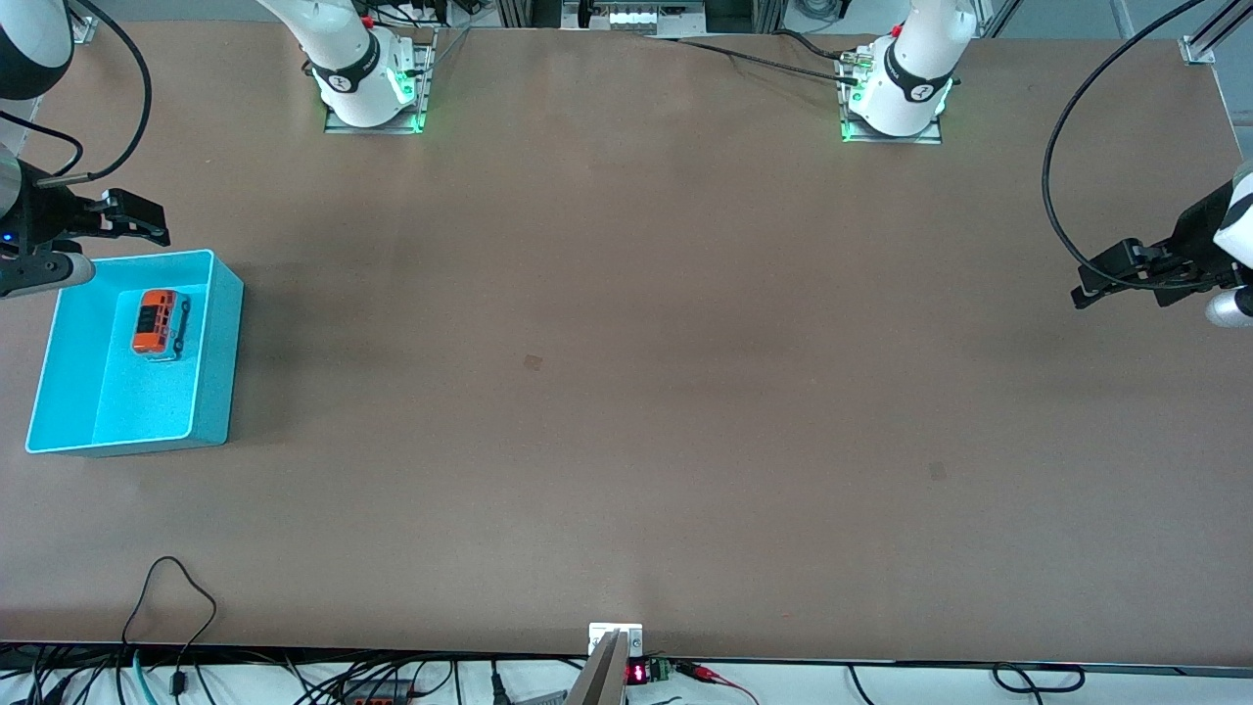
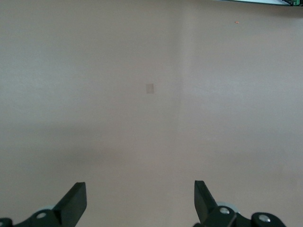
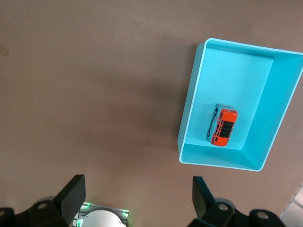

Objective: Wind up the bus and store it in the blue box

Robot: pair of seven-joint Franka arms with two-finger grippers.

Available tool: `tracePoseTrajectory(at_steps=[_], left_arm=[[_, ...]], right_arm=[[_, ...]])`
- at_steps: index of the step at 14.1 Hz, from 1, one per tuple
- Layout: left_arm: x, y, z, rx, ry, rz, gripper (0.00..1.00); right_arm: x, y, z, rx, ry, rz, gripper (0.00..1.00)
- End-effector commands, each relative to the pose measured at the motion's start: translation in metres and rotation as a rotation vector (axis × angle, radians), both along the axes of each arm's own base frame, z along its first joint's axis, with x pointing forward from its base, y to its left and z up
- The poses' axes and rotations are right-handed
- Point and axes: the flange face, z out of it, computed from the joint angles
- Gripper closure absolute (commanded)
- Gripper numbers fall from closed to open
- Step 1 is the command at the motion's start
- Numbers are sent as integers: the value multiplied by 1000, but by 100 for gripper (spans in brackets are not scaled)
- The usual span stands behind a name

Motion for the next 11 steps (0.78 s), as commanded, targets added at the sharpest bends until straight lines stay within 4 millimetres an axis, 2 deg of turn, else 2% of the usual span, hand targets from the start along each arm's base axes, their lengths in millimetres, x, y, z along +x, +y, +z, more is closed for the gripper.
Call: tracePoseTrajectory(at_steps=[1, 4, 6, 11], left_arm=[[-4, -1, 2, 13, -9, -25, 0], [-8, -2, 1, 10, 12, -28, 0], [-7, -2, 1, 12, 11, -30, 0], [-7, -2, 1, 12, 11, -30, 0]], right_arm=[[-7, 4, 3, -4, -6, -19, 0], [-7, 20, 3, 26, -12, -1, 0], [-8, 21, 4, 17, -18, -65, 0], [-8, 20, 4, 16, -18, -73, 0]])
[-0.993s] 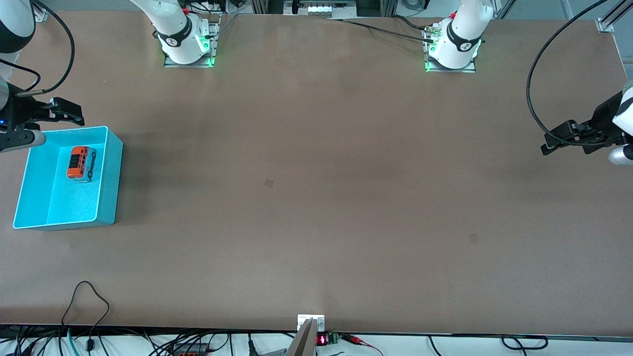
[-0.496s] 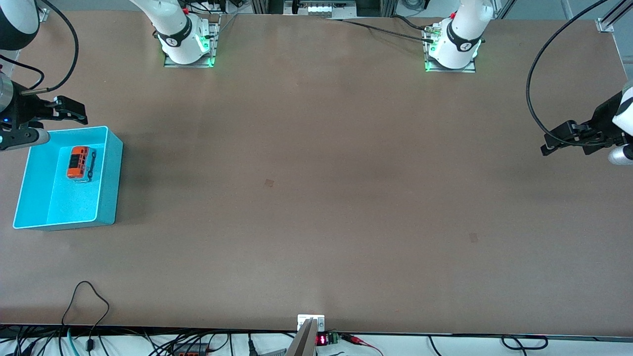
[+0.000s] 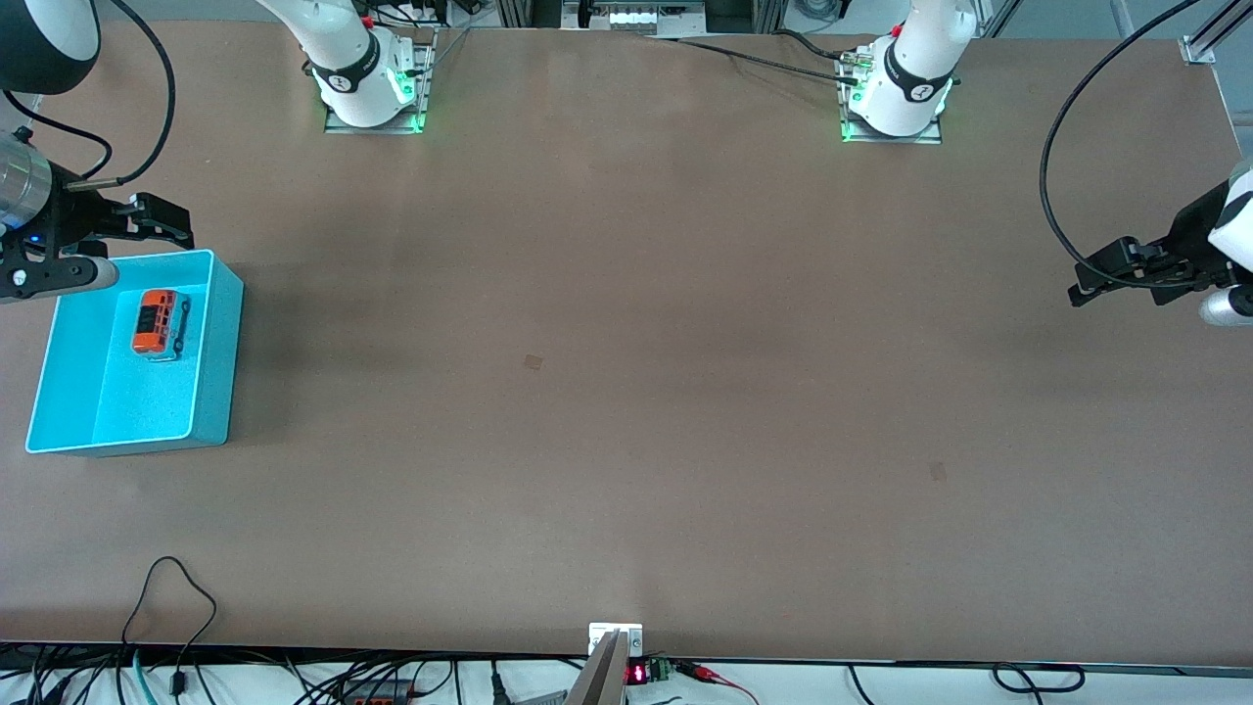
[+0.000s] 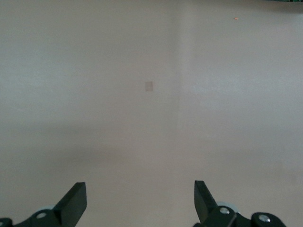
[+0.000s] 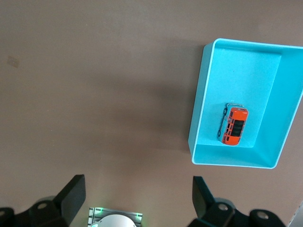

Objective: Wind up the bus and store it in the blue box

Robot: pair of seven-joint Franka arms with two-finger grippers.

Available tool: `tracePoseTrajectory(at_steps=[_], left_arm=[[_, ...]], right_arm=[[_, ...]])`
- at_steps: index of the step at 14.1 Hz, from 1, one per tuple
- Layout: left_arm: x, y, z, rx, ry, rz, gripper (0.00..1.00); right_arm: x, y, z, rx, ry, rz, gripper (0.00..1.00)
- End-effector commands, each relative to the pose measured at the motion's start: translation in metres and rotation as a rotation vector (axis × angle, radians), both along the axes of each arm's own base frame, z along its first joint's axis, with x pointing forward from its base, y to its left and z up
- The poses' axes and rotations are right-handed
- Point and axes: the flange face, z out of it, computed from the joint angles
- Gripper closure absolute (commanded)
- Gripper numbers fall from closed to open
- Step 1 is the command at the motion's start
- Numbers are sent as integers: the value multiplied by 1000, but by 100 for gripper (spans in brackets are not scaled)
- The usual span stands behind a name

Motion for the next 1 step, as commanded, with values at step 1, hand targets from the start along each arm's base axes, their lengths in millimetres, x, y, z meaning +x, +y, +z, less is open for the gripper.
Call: tracePoseTrajectory(at_steps=[1], left_arm=[[-6, 0, 3, 12, 1, -19, 0]], right_arm=[[-8, -3, 5, 13, -9, -21, 0]])
